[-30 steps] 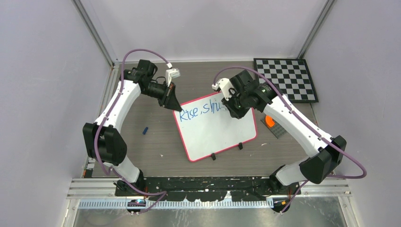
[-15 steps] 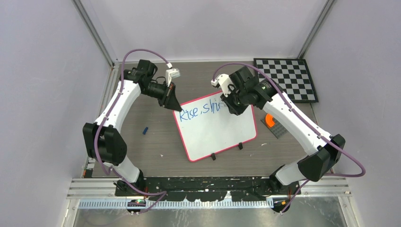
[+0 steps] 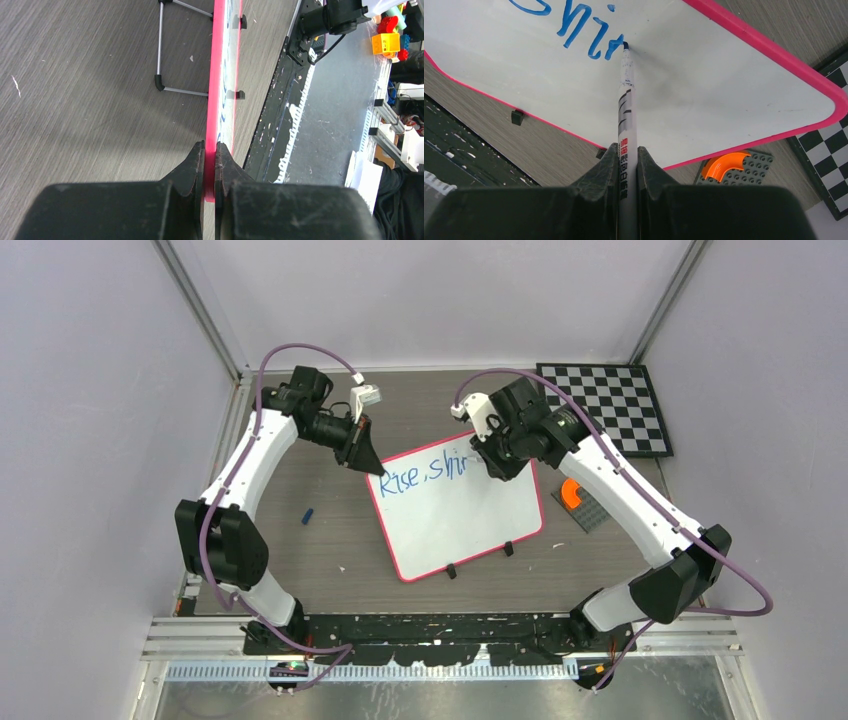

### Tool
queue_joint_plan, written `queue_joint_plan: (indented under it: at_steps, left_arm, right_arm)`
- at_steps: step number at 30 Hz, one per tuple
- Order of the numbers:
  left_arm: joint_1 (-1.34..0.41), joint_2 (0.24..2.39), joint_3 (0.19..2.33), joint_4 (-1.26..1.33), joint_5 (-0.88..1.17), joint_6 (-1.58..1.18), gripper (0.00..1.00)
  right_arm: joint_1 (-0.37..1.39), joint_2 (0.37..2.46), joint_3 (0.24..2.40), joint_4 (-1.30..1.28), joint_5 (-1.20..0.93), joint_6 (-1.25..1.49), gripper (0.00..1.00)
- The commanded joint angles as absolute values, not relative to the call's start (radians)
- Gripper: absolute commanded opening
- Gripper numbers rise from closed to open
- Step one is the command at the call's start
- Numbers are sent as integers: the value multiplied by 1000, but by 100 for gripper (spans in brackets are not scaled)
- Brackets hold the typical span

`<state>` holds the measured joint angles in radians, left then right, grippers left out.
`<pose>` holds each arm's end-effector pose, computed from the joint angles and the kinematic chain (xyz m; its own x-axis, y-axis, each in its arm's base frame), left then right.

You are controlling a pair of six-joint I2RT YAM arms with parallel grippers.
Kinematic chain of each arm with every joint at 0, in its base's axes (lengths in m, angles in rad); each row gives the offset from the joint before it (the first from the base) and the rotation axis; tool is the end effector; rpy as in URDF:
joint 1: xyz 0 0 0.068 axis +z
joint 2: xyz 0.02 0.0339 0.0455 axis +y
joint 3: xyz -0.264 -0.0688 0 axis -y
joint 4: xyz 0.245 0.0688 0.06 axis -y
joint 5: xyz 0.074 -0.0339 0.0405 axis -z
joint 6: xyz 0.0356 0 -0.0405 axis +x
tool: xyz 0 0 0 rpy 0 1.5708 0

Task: Write a sentence on the whiteboard

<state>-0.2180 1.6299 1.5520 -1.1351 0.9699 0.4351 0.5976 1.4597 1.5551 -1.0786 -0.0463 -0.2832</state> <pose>0.3036 -0.0973 0.3296 -0.6589 0.3900 -0.6432 0.7521 0.3585 -0.5530 0.2385 0.1643 0.3678 -0.4976 -0.6764 -0.5430 -0.7523 0.6482 -0.1179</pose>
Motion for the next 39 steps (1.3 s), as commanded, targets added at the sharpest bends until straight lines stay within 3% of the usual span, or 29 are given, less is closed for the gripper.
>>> queue_joint_plan:
  at_steps: [1,11,26,39]
  left_arm:
    - [-221,1623,1542,-1116,895,467,0]
    - [-221,1623,1540,-1112,898,462,0]
    - [-223,1624,1540,-1111,904,459,0]
    - [-222,1618,1534,-1108,903,459,0]
  right_arm:
    - [582,1442,1549,-1035,-3,-284,0]
    - [582,1401,1470,-1043,-39,-270,0]
    - [582,1377,1570,-1056,-74,-255,0]
    - [582,1405,1516,-1036,-21,-263,0]
